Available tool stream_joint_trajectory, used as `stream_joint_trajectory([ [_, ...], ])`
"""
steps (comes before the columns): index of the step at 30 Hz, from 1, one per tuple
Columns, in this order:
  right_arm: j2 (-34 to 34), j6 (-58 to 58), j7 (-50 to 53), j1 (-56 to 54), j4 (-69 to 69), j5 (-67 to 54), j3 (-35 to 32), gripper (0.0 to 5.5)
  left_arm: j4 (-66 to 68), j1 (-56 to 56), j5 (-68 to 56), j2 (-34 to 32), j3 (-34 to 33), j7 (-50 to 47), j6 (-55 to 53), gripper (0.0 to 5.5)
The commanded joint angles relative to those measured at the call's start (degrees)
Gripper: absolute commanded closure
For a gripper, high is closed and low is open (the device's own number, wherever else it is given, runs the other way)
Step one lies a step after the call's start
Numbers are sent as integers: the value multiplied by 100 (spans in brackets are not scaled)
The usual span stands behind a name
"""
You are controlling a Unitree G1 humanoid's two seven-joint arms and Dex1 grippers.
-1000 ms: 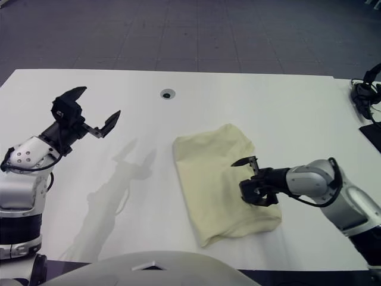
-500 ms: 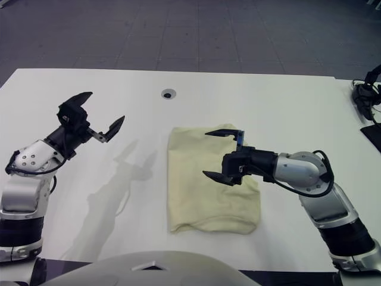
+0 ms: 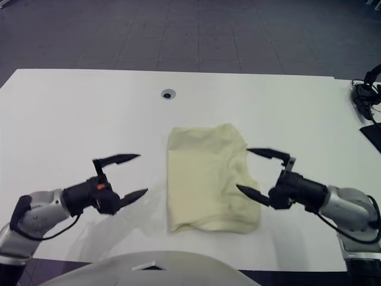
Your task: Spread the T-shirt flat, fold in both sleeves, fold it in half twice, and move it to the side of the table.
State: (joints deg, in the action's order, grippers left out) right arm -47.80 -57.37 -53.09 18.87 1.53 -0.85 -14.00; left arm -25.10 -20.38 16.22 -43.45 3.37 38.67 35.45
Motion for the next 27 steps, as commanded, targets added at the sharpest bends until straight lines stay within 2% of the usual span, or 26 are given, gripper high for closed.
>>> stream_joint_trajectory([
  [1,-372,-1965,295,-32,1360,1040,-426,10,-105,-330,727,-56,386,-134,693,12],
  [7,-819,-3285,841,-370,2934,1859,-832,10,98,-167,999,207,935,-292,796,12],
  [11,-1006,-3503,1209,-237,3267,2337,-913,10,242,-43,1145,240,1249,-296,786,12],
  [17,-865,-3508,1664,-194,2886,2863,-318,10,496,205,1484,263,1495,-374,754,12],
  [18,-860,-3505,1717,-194,2858,2930,-243,10,523,214,1543,232,1508,-382,764,31],
  [27,-783,-3224,2158,-467,2587,3320,457,159,697,335,1844,111,1717,-444,818,178],
])
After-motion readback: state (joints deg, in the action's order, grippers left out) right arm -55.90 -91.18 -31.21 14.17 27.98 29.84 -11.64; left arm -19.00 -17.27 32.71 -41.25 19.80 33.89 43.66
